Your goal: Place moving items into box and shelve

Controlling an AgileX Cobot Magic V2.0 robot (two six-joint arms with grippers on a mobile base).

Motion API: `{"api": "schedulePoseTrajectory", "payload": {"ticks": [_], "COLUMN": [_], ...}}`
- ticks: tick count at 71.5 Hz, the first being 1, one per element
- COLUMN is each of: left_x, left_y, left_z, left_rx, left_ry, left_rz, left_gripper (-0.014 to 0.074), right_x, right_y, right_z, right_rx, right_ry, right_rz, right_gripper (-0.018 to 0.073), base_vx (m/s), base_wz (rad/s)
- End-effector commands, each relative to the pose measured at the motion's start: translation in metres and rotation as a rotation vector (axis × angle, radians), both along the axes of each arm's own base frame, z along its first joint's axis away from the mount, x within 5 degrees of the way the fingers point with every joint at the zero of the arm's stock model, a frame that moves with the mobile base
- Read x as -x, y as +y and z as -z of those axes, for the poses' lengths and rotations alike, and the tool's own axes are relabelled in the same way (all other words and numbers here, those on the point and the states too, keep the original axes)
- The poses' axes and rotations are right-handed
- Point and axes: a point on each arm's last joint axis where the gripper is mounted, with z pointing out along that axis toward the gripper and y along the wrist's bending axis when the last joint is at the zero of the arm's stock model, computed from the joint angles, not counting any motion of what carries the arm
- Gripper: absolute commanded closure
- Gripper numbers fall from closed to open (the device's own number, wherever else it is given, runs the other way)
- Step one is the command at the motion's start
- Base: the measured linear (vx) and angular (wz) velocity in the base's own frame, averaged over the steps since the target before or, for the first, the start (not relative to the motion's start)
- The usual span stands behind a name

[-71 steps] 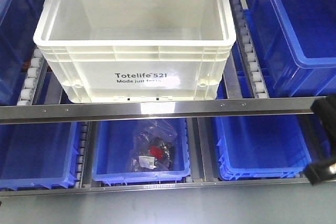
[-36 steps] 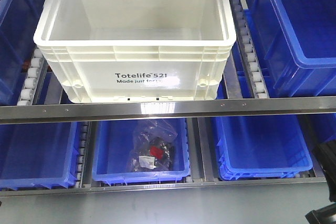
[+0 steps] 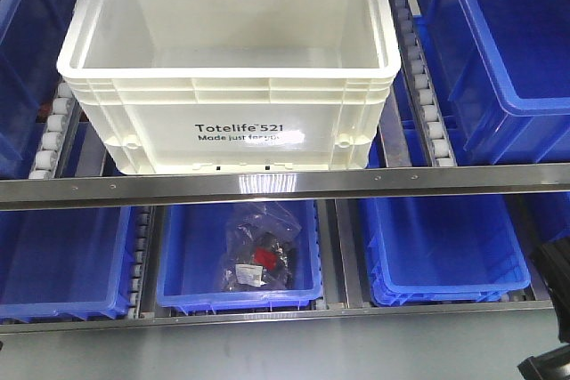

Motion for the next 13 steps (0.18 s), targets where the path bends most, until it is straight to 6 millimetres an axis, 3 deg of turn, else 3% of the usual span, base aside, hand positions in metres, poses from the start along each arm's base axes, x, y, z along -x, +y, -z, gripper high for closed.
{"api": "schedulePoseTrajectory", "payload": {"ticks": [1,13], "left_x": [0.0008,0.0008], "left_y": [0.0003,0.0003], "left_z": [-0.0034,-0.0034], "left_rx": [0.009,0.009], "left_ry": [-0.082,-0.082], "left_rz": [-0.002,-0.002], "left_gripper": [0.0624,0.0624], "right_x": [-0.0001,-0.0001], "right_y": [-0.0001,-0.0001], "right_z": [-0.0050,-0.0050], "right_rx": [-0.013,-0.013], "right_ry": [-0.071,-0.071], "right_rz": [0.002,0.002], "right_gripper": [0.0575,0.0575], "base_vx": [0.00,0.00], "base_wz": [0.00,0.00]}}
